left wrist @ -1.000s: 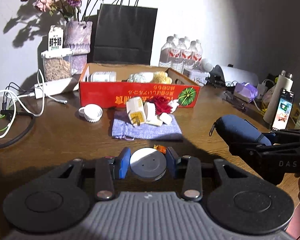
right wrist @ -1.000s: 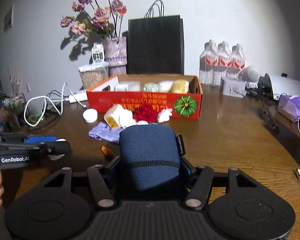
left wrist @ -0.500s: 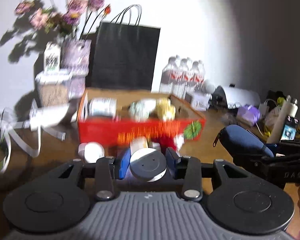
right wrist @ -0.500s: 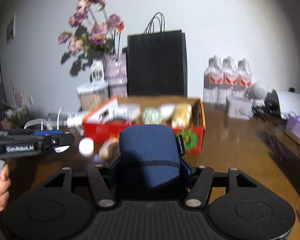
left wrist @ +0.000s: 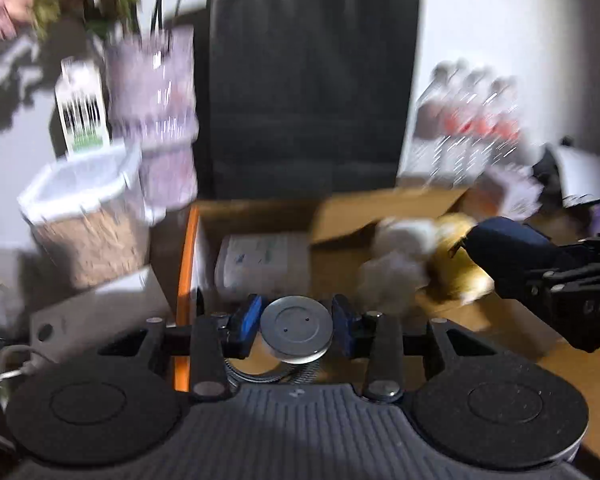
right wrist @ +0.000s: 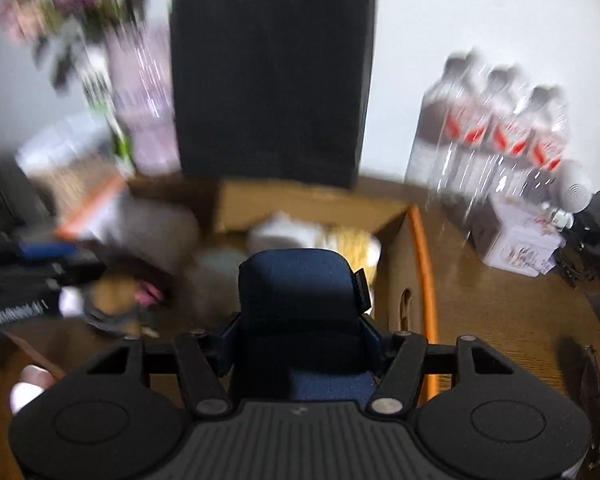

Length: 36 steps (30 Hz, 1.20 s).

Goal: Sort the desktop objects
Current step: 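Carry the lid and navy pouch with both tools over the cardboard box, then open both tools to drop the lid and navy pouch into the box, then withdraw both open tools from the box back over the table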

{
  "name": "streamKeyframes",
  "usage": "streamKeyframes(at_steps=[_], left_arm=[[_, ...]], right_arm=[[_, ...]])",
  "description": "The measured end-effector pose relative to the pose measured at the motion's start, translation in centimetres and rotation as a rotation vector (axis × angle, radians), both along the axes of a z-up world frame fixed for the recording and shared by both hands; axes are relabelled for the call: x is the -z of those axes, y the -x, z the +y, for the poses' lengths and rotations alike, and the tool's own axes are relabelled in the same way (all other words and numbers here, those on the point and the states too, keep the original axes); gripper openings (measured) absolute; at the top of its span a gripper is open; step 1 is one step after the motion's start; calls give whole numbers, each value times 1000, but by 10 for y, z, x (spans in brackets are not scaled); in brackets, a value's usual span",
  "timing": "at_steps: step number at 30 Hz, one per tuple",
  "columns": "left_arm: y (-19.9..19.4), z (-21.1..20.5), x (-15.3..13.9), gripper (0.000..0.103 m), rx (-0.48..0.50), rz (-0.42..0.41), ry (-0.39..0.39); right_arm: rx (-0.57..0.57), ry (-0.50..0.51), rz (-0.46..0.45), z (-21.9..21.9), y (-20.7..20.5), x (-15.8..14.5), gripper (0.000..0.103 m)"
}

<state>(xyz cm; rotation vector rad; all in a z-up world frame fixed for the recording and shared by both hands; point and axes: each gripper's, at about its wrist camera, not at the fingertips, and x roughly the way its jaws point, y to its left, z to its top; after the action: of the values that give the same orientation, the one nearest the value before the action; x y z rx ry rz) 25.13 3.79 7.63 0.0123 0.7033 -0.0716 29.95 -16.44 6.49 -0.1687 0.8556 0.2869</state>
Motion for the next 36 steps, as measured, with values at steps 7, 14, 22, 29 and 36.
streamKeyframes(at_steps=[7,14,22,29,36], left_arm=[[-37,-4,32,38,-22,74,-148],[-39,-2,24,52,-15,111,-103],[-17,-2,-23,88,-20,68,3],[83,5,-42,101,-20,-21,169],[193,-8,-20,103,-39,-91,195]], right_arm=[[-39,-17,130,33,-23,30,60],[26,-25,118,30,-20,31,67],[12,-124,-50,-3,29,-45,81],[-53,-191,-198,-38,142,-48,88],[-53,-193,-170,-50,226,1,88]])
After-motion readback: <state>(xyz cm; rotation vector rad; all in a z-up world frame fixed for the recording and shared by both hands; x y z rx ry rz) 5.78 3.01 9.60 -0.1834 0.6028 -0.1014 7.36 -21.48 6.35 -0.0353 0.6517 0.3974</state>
